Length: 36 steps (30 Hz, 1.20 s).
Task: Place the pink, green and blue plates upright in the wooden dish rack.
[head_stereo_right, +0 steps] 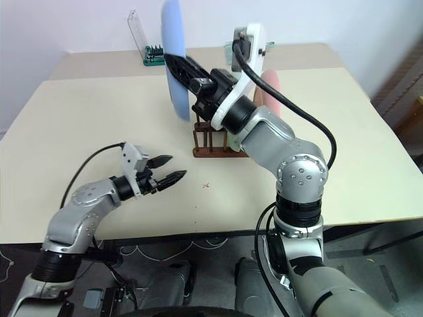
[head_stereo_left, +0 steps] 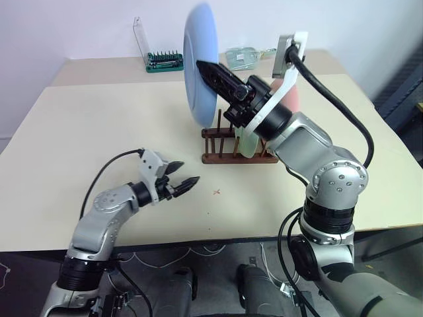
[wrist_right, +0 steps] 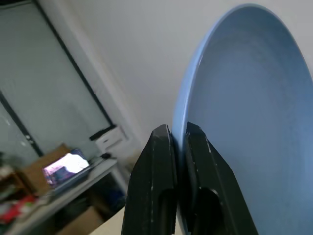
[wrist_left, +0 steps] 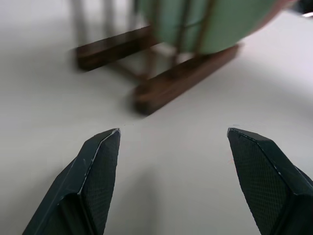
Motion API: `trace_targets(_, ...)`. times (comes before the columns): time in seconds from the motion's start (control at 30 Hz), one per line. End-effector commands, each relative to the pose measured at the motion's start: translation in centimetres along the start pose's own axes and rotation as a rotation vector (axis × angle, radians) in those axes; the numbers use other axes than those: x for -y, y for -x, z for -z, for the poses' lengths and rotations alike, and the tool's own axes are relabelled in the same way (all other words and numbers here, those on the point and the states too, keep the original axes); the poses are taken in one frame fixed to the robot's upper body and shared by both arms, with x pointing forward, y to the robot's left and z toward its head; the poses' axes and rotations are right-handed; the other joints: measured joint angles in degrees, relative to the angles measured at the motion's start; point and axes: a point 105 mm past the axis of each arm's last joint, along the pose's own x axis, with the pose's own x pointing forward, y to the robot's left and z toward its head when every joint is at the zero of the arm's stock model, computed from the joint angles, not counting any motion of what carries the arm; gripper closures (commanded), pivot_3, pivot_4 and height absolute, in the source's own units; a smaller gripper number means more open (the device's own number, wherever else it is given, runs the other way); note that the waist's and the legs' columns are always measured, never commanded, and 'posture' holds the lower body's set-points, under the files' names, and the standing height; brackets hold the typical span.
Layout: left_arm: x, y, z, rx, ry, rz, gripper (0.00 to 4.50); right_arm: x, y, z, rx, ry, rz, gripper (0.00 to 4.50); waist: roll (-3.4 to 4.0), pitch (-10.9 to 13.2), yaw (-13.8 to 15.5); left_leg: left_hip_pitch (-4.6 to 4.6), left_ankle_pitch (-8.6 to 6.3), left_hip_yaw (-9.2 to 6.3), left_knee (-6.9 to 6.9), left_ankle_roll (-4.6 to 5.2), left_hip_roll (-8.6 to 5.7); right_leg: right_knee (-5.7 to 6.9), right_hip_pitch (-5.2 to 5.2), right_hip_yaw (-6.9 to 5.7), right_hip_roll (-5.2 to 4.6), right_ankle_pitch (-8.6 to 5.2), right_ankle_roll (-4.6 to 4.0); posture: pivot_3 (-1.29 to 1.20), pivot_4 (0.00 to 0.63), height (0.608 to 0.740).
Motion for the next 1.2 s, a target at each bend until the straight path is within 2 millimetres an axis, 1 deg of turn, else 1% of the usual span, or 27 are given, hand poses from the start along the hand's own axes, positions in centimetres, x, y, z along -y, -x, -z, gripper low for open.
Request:
trace_targets(0.03, -0.4, 0.6, -0.9, 0.026, -0.039, -0.017, 0.92, -0.1, 0.3, -0.7, -0.014, -0.021, 0.017, 4.47, 0.00, 0.00, -0.15, 0.00, 0.00, 0.01, 0.00, 0.00, 0.00, 0.00, 0.02, -0.02, 0.00, 0.00, 0.00, 0.00, 0.150, 0.740)
trace_targets(0.1, -0.7, 0.9, -0.8, 0.021, -0.037, -0.030, 0.92, 0.6, 0.1, -0.5, -0.028, -0.038, 0.054, 4.47, -0.01, 0.00, -0.41, 0.04, 0.00, 0.04, -0.03, 0.00, 0.02, 0.01, 0.02, -0.02, 0.02, 0.00, 0.00, 0.00, 0.150, 0.740)
trace_targets(0.2, -0.6, 1.1, -0.9, 0.025, -0.034, -0.030, 0.92, 0.9, -0.2, -0.8, -0.017, -0.042, 0.078, 4.47, 0.00, 0.00, -0.74, 0.06, 0.00, 0.07, -0.08, 0.01, 0.08, 0.03, -0.02, -0.01, 0.09, 0.00, 0.00, 0.00, 0.150, 0.740)
trace_targets(0.3, -0.5, 1.2, -0.9, 0.025, -0.032, -0.026, 0.92, 2.0, -0.3, -1.1, 0.000, -0.042, 0.143, 4.47, 0.01, 0.00, -0.69, 0.05, 0.00, 0.08, -0.09, 0.01, 0.09, 0.03, -0.03, 0.00, 0.09, 0.00, 0.00, 0.00, 0.150, 0.740)
trace_targets(0.43, -0.4, 1.1, -0.9, 0.027, -0.030, -0.022, 0.92, 3.2, -0.6, -0.7, -0.010, -0.086, 0.196, 4.47, 0.00, 0.00, -0.57, 0.05, 0.00, 0.09, -0.08, 0.01, 0.08, 0.02, -0.03, -0.01, 0.09, 0.00, 0.00, 0.00, 0.150, 0.740)
trace_targets(0.57, -0.1, 0.7, -1.2, 0.037, -0.029, -0.013, 0.92, 5.1, -0.8, -0.2, -0.035, -0.130, 0.279, 4.47, 0.00, 0.00, -0.57, 0.05, 0.00, 0.10, -0.07, 0.01, 0.08, 0.02, -0.02, 0.00, 0.09, 0.00, 0.00, 0.00, 0.150, 0.740)
trace_targets(0.67, 0.0, 0.7, -1.1, 0.038, -0.029, -0.013, 0.92, 5.8, -0.9, -0.3, -0.035, -0.132, 0.303, 4.47, 0.00, 0.00, -0.57, 0.05, 0.00, 0.10, -0.08, 0.01, 0.08, 0.02, -0.02, 0.00, 0.09, 0.00, 0.00, 0.00, 0.150, 0.740)
trace_targets(0.7, 0.1, 0.7, -1.2, 0.039, -0.029, -0.013, 0.92, 5.8, -0.9, -0.3, -0.033, -0.130, 0.304, 3.76, 0.01, 0.00, -0.57, 0.05, 0.00, 0.10, -0.08, 0.01, 0.08, 0.02, -0.02, 0.00, 0.09, 0.00, 0.00, 0.00, 0.150, 0.740)
trace_targets(0.73, 0.1, 0.7, -1.2, 0.041, -0.027, -0.012, 0.92, 5.9, -1.0, -0.4, -0.029, -0.127, 0.303, 3.51, 0.01, 0.00, -0.57, 0.05, 0.00, 0.10, -0.08, 0.01, 0.08, 0.02, -0.02, 0.00, 0.09, 0.00, 0.00, 0.00, 0.150, 0.740)
trace_targets(0.8, 0.2, 0.7, -1.2, 0.042, -0.026, -0.011, 0.92, 5.7, -1.0, -0.5, -0.023, -0.123, 0.295, 2.49, 0.01, 0.00, -0.58, 0.05, 0.00, 0.10, -0.08, 0.02, 0.08, 0.02, -0.02, 0.00, 0.09, 0.00, 0.00, 0.00, 0.150, 0.740)
trace_targets(0.83, 0.2, 0.7, -1.2, 0.042, -0.026, -0.009, 0.92, 5.3, -1.0, -0.7, -0.019, -0.101, 0.279, 2.00, 0.01, 0.00, -0.58, 0.05, 0.00, 0.10, -0.08, 0.02, 0.08, 0.02, -0.02, 0.00, 0.09, 0.00, 0.00, 0.00, 0.150, 0.740)
trace_targets(0.87, 0.3, 0.7, -1.2, 0.041, -0.026, -0.008, 0.92, 5.1, -1.1, -0.8, -0.016, -0.085, 0.267, 1.60, 0.01, 0.00, -0.57, 0.05, 0.00, 0.10, -0.08, 0.02, 0.08, 0.02, -0.02, 0.00, 0.09, 0.00, 0.00, 0.00, 0.150, 0.740)
trace_targets(0.9, 0.3, 0.7, -1.2, 0.041, -0.026, -0.008, 0.92, 4.9, -1.1, -0.9, -0.014, -0.074, 0.259, 1.00, 0.01, 0.00, -0.57, 0.05, 0.00, 0.10, -0.08, 0.02, 0.08, 0.02, -0.02, 0.00, 0.09, 0.00, 0.00, 0.00, 0.150, 0.740)
trace_targets(0.93, 0.3, 0.6, -1.2, 0.042, -0.025, -0.005, 0.92, 4.4, -1.1, -1.3, -0.008, -0.033, 0.237, 0.55, 0.01, 0.00, -0.58, 0.05, 0.00, 0.10, -0.08, 0.02, 0.08, 0.02, -0.02, 0.00, 0.09, 0.00, 0.00, 0.00, 0.150, 0.740)
trace_targets(1.03, 0.5, 0.4, -1.1, 0.043, -0.021, 0.003, 0.92, 2.8, -1.0, -2.7, -0.002, 0.170, 0.170, 0.55, 0.03, 0.01, -0.58, 0.04, -0.01, 0.11, -0.07, 0.02, 0.08, 0.01, -0.02, 0.00, 0.09, 0.00, 0.01, 0.00, 0.150, 0.740)
trace_targets(1.1, 0.6, 0.3, -1.1, 0.043, -0.021, 0.005, 0.92, 1.8, -0.6, -3.5, 0.001, 0.310, 0.125, 0.55, 0.02, 0.01, -0.43, 0.03, -0.01, 0.12, -0.06, 0.02, 0.07, 0.01, -0.02, -0.01, 0.09, -0.01, 0.01, 0.00, 0.150, 0.740)
trace_targets(1.13, 0.6, 0.3, -1.1, 0.043, -0.020, 0.005, 0.92, 1.4, -0.3, -4.0, 0.002, 0.361, 0.103, 0.55, 0.01, 0.01, -0.43, 0.03, -0.01, 0.11, -0.06, 0.02, 0.07, -0.01, -0.01, -0.01, 0.09, -0.01, 0.02, 0.00, 0.150, 0.740)
trace_targets(1.2, 0.7, 0.3, -1.0, 0.043, -0.017, 0.006, 0.92, 1.1, 1.1, -4.9, -0.004, 0.496, 0.077, 0.55, 0.01, 0.00, -0.41, 0.03, -0.01, 0.11, -0.05, 0.03, 0.07, -0.03, 0.01, -0.01, 0.09, -0.01, 0.02, 0.00, 0.150, 0.740)
